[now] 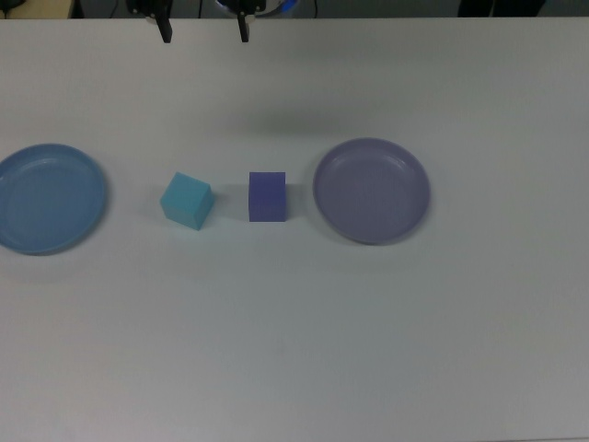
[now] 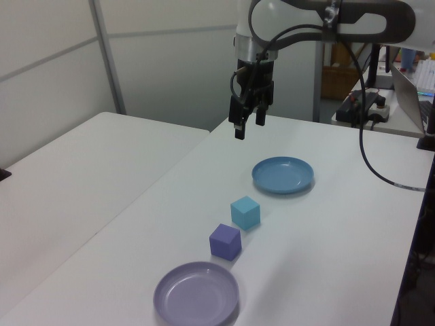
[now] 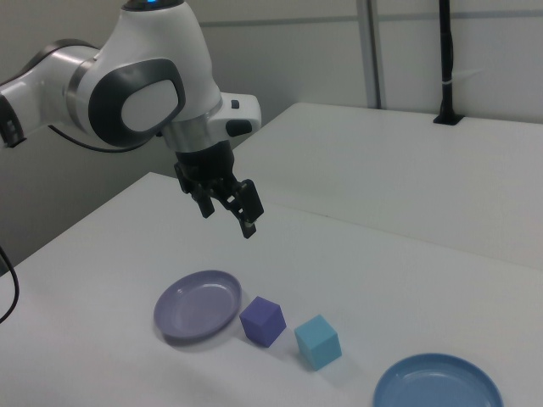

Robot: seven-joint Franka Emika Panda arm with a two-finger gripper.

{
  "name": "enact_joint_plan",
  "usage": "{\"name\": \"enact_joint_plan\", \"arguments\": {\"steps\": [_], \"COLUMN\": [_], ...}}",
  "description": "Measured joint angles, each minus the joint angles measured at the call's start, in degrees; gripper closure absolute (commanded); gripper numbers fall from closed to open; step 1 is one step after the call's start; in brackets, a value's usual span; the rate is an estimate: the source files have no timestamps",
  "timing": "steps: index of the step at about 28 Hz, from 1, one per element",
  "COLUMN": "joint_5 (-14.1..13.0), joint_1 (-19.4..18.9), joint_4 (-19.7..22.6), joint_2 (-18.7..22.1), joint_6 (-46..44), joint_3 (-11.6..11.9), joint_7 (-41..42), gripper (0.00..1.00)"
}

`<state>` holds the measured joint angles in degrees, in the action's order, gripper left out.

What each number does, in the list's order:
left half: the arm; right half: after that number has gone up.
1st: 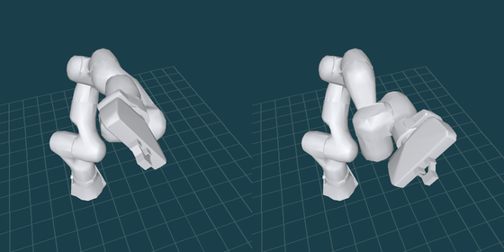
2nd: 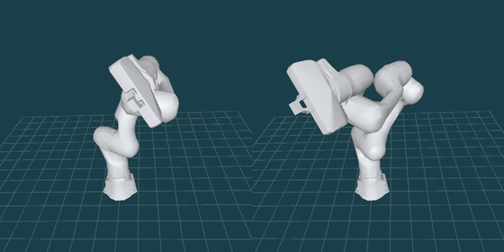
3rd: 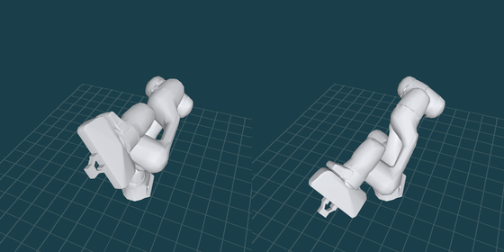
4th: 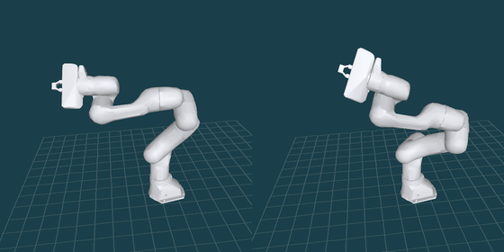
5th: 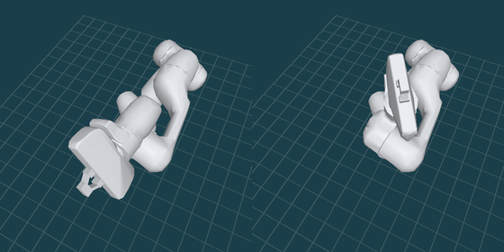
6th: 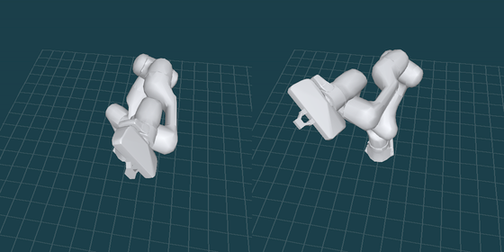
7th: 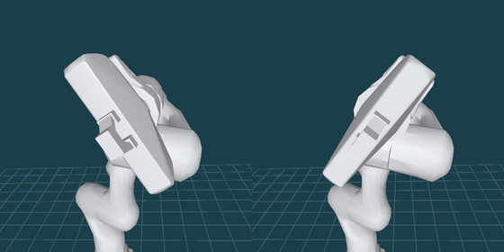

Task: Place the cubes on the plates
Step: 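Lower the open gripper down onto the purple cube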

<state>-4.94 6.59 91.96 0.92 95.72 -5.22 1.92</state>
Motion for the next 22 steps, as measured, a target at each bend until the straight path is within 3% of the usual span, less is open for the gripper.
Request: {"name": "enact_joint_plan", "arguments": {"steps": [5,10,15,22], "joint_5": [0.14,1.73,4.73,6.30], "joint_1": [-0.40,-0.90,-2.82,-4.74], "joint_4": [0.27,0.98,5.76,13.52], "joint_2": [-0.96,-5.07,-9.60,-11.20], "joint_6": [0.69,3.73,12.87,21.40], "joint_3": [-0.09,-0.10,-0.12,-0.15], "joint_7": [-0.14,-0.03,-0.03,0.21], "gripper": [0.00,0.00,0.00,0.00]}}
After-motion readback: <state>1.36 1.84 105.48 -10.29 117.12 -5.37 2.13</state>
